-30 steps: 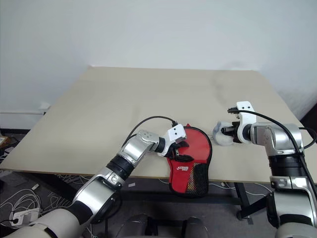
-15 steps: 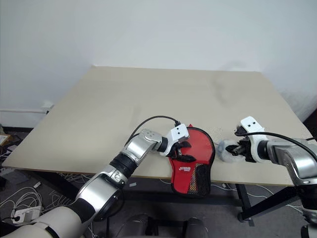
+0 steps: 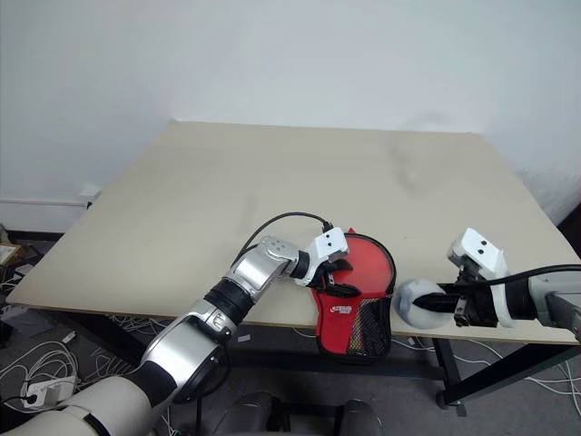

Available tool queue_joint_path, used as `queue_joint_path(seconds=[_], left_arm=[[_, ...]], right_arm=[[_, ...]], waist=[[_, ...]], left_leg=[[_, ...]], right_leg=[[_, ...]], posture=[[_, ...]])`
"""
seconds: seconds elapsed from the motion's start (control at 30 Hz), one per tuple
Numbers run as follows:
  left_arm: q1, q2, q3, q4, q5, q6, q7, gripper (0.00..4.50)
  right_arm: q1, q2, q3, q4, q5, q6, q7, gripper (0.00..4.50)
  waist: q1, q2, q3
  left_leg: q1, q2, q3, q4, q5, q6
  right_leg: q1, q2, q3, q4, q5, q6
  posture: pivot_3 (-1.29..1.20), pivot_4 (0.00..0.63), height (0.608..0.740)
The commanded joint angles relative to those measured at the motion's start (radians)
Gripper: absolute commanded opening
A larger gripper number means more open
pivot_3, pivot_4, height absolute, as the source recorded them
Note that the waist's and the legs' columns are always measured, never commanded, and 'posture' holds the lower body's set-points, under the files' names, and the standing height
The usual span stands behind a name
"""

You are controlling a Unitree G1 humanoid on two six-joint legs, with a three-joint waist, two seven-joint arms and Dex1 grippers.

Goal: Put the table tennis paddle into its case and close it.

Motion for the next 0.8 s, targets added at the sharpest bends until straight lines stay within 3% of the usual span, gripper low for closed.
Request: queue_joint_path(seconds=[0.03,0.43,0.8], left_arm=[[0.021,0.003,-0.030,0.080,0.036,0.021,0.009,3.55],[0.006,-0.012,-0.020,0.106,0.034,0.007,0.022,3.55],[-0.002,-0.023,-0.008,0.134,0.034,-0.007,0.039,3.55]], right_arm=[[0.018,-0.043,-0.019,-0.043,0.018,-0.053,0.079,0.38],[0.171,-0.142,0.069,-0.140,-0.030,-0.195,0.222,0.38],[0.167,-0.120,0.114,-0.211,0.004,-0.212,0.252,0.38]], waist=[[0.001,-0.001,0.000],[0.010,-0.002,0.001],[0.009,-0.003,0.001]], left_leg=[[0.000,0.000,0.000,0.000,0.000,0.000],[0.000,0.000,-0.003,0.003,-0.002,0.002],[0.000,-0.003,-0.011,0.005,-0.002,0.002]], right_leg=[[0.000,0.000,0.000,0.000,0.000,0.000],[0.003,-0.002,-0.003,-0.001,-0.001,0.001],[0.009,-0.004,-0.011,-0.003,-0.001,0.002]], posture=[[0.00,0.000,0.724],[0.00,0.000,0.724],[0.00,0.000,0.724]])
